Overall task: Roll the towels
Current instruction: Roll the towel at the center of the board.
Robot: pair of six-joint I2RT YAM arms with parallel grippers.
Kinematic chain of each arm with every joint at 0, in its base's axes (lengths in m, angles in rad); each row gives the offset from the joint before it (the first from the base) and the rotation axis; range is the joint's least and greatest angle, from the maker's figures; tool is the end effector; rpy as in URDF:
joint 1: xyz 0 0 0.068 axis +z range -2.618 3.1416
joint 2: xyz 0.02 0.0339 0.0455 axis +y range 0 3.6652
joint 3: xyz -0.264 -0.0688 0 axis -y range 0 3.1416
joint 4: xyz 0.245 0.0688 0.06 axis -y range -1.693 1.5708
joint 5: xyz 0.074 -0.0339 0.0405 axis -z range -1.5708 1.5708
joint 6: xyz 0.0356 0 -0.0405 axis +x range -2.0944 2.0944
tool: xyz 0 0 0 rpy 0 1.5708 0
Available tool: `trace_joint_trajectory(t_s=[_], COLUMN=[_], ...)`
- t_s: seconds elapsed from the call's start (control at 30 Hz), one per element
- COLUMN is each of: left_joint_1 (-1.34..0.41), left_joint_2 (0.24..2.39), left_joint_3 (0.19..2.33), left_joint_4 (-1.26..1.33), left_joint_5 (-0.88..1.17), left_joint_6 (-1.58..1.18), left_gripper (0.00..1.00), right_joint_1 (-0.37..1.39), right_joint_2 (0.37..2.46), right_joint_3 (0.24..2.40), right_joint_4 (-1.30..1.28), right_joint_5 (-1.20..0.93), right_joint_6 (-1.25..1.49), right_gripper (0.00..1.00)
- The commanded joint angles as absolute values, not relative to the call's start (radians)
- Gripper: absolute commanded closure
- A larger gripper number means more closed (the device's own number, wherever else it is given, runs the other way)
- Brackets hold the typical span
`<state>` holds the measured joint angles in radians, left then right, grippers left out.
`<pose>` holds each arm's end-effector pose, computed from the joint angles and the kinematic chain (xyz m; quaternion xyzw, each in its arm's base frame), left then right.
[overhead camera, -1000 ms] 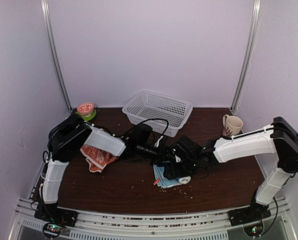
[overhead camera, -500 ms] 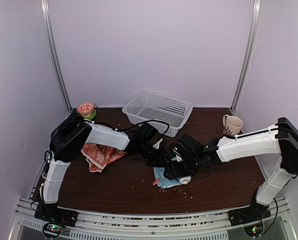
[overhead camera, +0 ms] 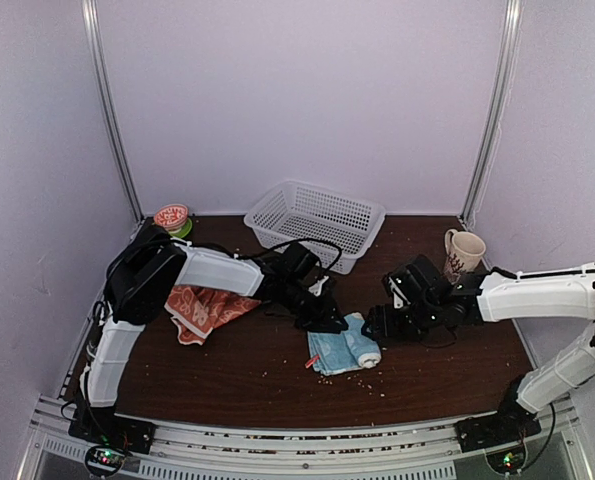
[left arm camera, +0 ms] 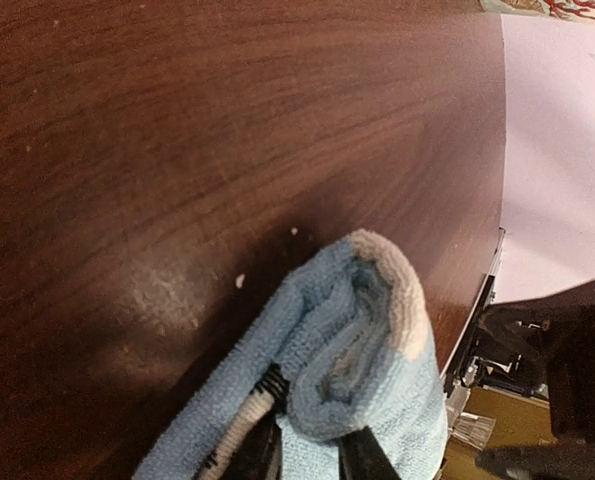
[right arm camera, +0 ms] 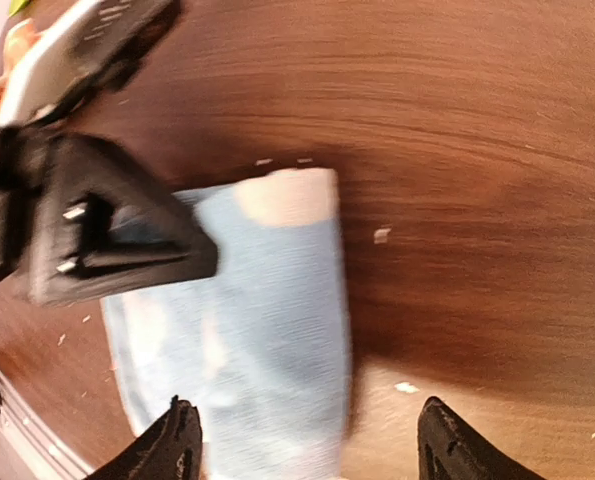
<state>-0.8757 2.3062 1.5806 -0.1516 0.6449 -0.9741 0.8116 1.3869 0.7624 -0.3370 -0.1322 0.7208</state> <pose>0.2946 -0.3867 0.1128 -0.0637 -0.8962 0.4368 0.0440 0.1811 0.1977 0.1889 -0.0630 0.9500 0.2529 0.1720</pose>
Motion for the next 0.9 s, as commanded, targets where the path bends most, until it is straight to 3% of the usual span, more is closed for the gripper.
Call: trace_joint_trajectory(t_s=[0.0,0.2,0.37,0.53,0.77,0.87], left_joint_1=[-0.87,-0.87,-0.87,-0.87,-0.87,-0.87], left_joint_2=[2.351,2.355,2.35,2.346,2.309,2.269], left_joint_3=[1.585,1.586,1.578,1.569,1.563,1.543], left_joint_4=[-0.211,-0.212,-0.214,-0.202,-0.211,-0.22], left_joint_5=[0.589,0.59,0.589,0.595,0.592,0.589], left_joint_6=[-0.95,-0.951,-0.945,-0.951,-0.937,-0.924], left_gripper=[0.78,0.79,0.79,0.79,0.79,0.73], right_joint_1=[0.752,0.695,0.66,0.659,0.661,0.672], right_joint_2=[1.416,1.477,1.531,1.593,1.589,1.559], right_joint_3=[0.699,0.638,0.61,0.624,0.666,0.733], right_joint_4=[-0.218,-0.054,0.023,0.031,-0.113,-0.287], right_joint_5=[-0.25,-0.384,-0.45,-0.489,-0.425,-0.306], right_joint_6=[0.766,0.815,0.835,0.836,0.766,0.689], right_gripper=[0.28,0.31,0.39,0.57,1.0,1.0])
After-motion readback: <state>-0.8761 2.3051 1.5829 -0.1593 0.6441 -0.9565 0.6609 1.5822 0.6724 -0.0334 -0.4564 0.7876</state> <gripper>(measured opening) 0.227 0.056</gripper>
